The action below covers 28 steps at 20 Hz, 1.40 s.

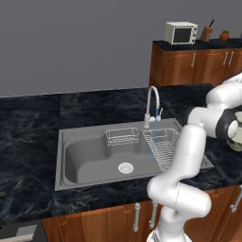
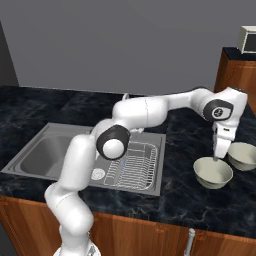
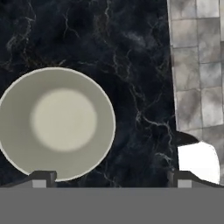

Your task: Rinse each bowl for a few seconds and place them down in the sink or on the counter.

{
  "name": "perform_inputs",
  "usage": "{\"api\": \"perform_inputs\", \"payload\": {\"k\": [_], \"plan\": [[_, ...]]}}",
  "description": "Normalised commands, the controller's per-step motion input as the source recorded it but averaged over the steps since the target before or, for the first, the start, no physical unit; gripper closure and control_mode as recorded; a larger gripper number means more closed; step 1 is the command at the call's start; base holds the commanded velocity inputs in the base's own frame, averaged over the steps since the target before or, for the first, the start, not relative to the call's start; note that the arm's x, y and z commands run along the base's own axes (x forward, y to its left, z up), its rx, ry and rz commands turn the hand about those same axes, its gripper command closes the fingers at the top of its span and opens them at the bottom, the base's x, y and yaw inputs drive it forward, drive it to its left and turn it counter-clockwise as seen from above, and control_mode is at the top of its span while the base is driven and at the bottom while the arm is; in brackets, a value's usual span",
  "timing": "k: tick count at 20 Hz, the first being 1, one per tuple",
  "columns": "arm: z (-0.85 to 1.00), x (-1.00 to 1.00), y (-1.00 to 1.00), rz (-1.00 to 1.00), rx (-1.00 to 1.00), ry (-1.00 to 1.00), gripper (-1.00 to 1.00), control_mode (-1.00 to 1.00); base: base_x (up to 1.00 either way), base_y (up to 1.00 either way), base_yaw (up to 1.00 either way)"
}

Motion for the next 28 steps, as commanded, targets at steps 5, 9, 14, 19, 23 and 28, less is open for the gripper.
{"api": "perform_inputs", "payload": {"k": [5, 9, 14, 19, 23, 28], "plan": [[-0.14, 0.15, 0.09, -0.24, -0.02, 0.02, -1.0, -1.0, 0.0, 0.0, 0.0], [-0.11, 0.0, 0.23, -0.3, -0.03, 0.0, -1.0, -1.0, 0.0, 0.0, 0.0], [-0.18, -0.04, 0.36, -0.35, -0.03, 0.01, -1.0, -1.0, 0.0, 0.0, 0.0], [-0.26, -0.1, 0.36, -0.35, -0.02, 0.04, -1.0, -1.0, 0.0, 0.0, 0.0], [-0.32, -0.19, 0.36, -0.33, -0.05, 0.07, -1.0, -1.0, 0.0, 0.0, 0.0], [-0.24, -0.18, 0.29, -0.3, -0.06, 0.06, -1.0, -1.0, 0.0, 0.0, 0.0]]}}
